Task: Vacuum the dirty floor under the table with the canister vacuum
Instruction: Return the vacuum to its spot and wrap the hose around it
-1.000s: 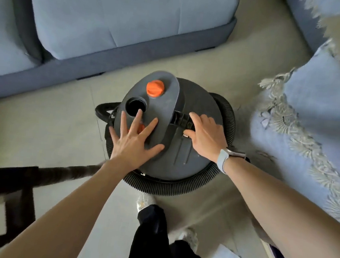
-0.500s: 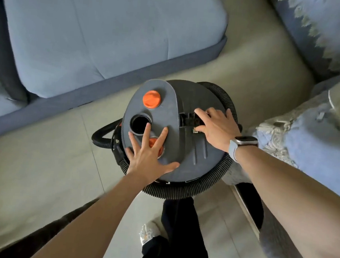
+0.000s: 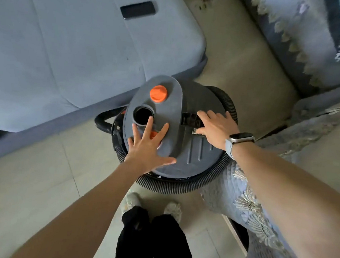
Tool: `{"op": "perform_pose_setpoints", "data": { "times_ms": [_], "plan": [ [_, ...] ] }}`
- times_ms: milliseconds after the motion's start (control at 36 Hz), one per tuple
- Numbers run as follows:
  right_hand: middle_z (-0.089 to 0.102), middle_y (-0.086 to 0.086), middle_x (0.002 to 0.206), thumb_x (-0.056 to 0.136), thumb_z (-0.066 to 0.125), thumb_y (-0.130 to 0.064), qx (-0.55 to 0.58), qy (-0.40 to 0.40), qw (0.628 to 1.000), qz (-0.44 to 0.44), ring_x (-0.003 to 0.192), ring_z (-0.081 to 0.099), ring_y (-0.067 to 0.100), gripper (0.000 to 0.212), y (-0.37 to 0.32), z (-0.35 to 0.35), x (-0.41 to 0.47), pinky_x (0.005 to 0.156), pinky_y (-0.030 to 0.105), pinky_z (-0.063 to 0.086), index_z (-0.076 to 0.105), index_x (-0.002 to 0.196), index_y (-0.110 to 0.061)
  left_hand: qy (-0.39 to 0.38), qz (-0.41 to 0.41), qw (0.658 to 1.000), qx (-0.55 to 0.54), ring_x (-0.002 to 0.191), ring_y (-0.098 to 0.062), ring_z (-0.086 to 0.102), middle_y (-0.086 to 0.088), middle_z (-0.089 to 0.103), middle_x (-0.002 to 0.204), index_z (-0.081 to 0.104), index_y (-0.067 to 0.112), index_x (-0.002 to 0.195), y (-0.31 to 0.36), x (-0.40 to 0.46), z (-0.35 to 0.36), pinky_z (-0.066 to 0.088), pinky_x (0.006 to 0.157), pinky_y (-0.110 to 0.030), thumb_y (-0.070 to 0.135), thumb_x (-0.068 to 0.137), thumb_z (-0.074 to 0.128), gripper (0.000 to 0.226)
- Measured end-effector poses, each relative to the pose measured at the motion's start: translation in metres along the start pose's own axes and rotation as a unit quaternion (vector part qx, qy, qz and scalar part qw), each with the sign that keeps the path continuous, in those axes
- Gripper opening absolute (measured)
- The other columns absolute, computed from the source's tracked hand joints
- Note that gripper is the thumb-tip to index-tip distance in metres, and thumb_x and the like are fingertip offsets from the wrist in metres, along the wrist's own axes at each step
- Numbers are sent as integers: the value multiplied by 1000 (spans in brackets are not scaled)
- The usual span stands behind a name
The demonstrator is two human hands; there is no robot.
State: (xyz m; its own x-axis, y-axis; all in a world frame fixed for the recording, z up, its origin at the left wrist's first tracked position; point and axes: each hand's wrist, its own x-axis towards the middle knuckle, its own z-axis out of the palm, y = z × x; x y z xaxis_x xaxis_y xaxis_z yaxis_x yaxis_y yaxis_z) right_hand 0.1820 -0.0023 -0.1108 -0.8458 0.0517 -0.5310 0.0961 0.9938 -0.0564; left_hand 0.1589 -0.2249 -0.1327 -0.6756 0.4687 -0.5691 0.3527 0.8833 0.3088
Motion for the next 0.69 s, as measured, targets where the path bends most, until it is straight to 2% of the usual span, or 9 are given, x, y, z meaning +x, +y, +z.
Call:
{"op": "perform_pose_setpoints", "data": {
  "times_ms": [167,333,472,694],
  "plan": [
    [48,14,132,99,47,-32,58,-13,995,85,119,48,37,47,33,-14,10,103,52,33,32,139,-12,-22,70,996,51,142,-45,-17,0,-25,158,-7,46,149,26,55,-30,12,114,-62,68,75,63,104],
    [48,13,132,98,50,-28,84,-44,983,156,117,50,37,48,59,-22,12,105,55,32,31,137,-9,-47,146,985,78,143,-45,-11,-1,-19,159,-3,46,149,49,98,-55,12,113,-65,56,75,71,105],
    [46,9,134,96,51,-21,98,-28,973,206,116,52,36,44,78,-22,16,105,60,30,32,134,-10,-43,176,980,85,144,-44,-9,0,-15,160,0,44,150,71,130,-67,10,114,-64,54,75,72,105],
    [36,8,143,94,54,-15,91,-1,966,241,125,44,37,63,110,-31,36,106,63,27,20,147,-13,-46,190,978,77,145,-42,-10,0,-19,160,0,37,152,98,162,-80,11,114,-61,60,77,67,104]
  ]
}}
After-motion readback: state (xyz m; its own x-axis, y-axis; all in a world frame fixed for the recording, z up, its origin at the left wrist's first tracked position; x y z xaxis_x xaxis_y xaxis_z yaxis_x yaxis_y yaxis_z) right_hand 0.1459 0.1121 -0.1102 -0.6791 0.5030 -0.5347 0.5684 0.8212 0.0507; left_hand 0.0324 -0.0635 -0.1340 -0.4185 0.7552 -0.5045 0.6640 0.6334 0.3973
